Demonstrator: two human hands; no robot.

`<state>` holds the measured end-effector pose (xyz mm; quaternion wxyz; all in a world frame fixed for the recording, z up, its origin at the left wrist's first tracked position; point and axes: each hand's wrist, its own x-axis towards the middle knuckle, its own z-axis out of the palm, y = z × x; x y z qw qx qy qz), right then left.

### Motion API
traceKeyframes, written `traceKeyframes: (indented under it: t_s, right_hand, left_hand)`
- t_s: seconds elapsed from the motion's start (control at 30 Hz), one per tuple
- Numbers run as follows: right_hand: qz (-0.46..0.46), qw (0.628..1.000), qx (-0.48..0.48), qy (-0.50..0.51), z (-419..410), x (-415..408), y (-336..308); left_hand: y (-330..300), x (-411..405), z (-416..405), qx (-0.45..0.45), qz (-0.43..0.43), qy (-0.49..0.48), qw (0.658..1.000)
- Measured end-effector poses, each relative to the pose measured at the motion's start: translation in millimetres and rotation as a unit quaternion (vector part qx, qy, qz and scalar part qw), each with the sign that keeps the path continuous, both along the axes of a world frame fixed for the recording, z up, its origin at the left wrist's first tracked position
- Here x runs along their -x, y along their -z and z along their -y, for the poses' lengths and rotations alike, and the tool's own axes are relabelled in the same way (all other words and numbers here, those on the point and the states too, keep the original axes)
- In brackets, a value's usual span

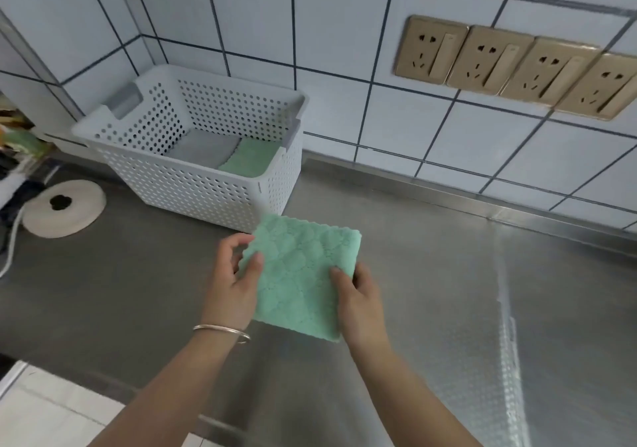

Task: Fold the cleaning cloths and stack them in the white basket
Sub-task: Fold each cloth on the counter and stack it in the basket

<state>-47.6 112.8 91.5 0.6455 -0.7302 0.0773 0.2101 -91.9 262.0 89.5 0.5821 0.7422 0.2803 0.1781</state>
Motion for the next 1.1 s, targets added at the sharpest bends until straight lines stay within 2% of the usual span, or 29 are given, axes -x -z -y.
traceKeyframes:
  t_s: [0.1,0.23,0.43,0.57,0.67,0.77,0.87,1.0,1.1]
  right_hand:
    - [0.032,0.999,-0.021,-0.002,-30.2,-2.8,-31.0]
    - [0.077,0.997,-0.025,-0.02,-72.3,-14.4,-61.4]
    - [0.121,0.991,-0.022,-0.054,-165.9,-71.8,-99.7]
    - [0.074,0.995,-0.018,-0.059,-229.9,-134.2,-96.6]
    - [0.01,0.998,0.013,-0.055,-273.6,-181.9,-70.1]
    - [-0.073,0.995,0.042,-0.049,-308.0,-217.0,-37.0]
    - [-0.094,0.985,0.113,-0.085,-329.3,-237.8,-8.6]
    - [-0.114,0.966,0.196,-0.124,-346.6,-253.4,27.3]
    - [-0.12,0.959,0.224,-0.127,-355.9,-262.7,43.2]
  left_hand:
    - [-29.5,-0.5,-24.2,-0.065,0.028,0.019,0.997]
    - [-57.8,-4.3,-67.3,-0.102,0.068,0.016,0.992]
    - [-97.1,-50.2,-179.6,-0.151,0.085,0.048,0.984]
    - [-105.3,-110.3,-254.4,-0.222,-0.064,0.136,0.964]
    - [-90.3,-160.0,-299.6,-0.229,-0.144,0.181,0.945]
    - [-67.6,-202.1,-329.4,-0.285,-0.231,0.214,0.905]
    - [-40.6,-231.3,-344.8,-0.332,-0.314,0.252,0.853]
    - [-3.6,-252.3,-352.0,-0.404,-0.375,0.3,0.779]
    - [12.8,-265.4,-354.6,-0.43,-0.394,0.309,0.751]
